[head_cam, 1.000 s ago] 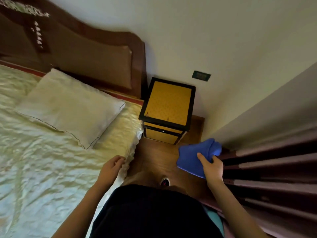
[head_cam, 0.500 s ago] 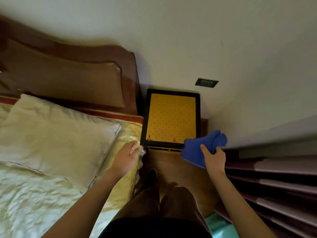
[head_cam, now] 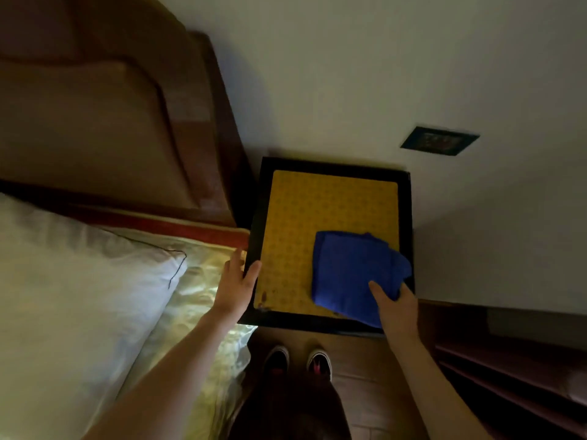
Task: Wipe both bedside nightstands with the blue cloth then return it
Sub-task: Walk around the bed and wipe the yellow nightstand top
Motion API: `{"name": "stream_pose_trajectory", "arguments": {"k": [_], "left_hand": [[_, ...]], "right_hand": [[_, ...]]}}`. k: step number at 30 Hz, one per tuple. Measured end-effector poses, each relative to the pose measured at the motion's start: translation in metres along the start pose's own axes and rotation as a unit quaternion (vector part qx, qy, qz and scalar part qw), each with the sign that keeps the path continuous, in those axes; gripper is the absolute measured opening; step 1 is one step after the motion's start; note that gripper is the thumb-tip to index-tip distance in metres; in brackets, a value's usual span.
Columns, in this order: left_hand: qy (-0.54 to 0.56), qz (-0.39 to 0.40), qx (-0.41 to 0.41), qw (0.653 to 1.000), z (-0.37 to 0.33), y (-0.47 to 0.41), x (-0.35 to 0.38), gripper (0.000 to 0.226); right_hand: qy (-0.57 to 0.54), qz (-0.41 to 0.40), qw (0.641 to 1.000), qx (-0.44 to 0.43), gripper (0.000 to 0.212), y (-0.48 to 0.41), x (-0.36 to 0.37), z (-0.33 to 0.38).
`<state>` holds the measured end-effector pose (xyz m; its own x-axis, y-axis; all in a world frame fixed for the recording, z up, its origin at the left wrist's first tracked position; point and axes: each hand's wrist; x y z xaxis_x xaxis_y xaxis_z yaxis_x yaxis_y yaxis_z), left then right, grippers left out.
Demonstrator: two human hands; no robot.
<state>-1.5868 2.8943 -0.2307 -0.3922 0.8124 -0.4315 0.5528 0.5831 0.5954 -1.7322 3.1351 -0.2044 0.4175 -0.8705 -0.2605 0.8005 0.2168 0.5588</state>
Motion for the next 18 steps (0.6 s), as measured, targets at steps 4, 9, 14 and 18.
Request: {"name": "stream_pose_trajectory", "arguments": {"k": [4, 9, 14, 18], "left_hand": [[-0.014, -0.031, -0.012, 0.999, 0.018, -0.016, 0.013, 0.046], [-0.010, -0.033, 0.002, 0.999, 0.025, -0.021, 0.019, 0.036], [0.023, -0.042, 0.013, 0.999, 0.024, -0.017, 0.027, 0.030], [0.019, -0.059, 0.024, 0.998, 0.031, -0.021, 0.031, 0.031]], "right_hand": [[0.089, -0.057, 0.994, 0.001, 0.025, 0.003, -0.018, -0.020], [0.454, -0.078, 0.850, -0.255, 0.064, -0.006, -0.008, -0.013], [0.572, 0.059, 0.751, -0.324, 0.065, -0.064, 0.019, -0.030], [0.548, 0.026, 0.757, -0.355, 0.063, -0.102, 0.020, -0.019]]}}
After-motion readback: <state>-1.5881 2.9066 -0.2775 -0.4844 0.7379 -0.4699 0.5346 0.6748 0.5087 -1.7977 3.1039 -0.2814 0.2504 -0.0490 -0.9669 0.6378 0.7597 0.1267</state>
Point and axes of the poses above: each hand's wrist, its own y-axis away from the middle knuckle, its own x-axis out of the palm, z = x × y, and after that the axes turned 4 degrees about z, right-handed
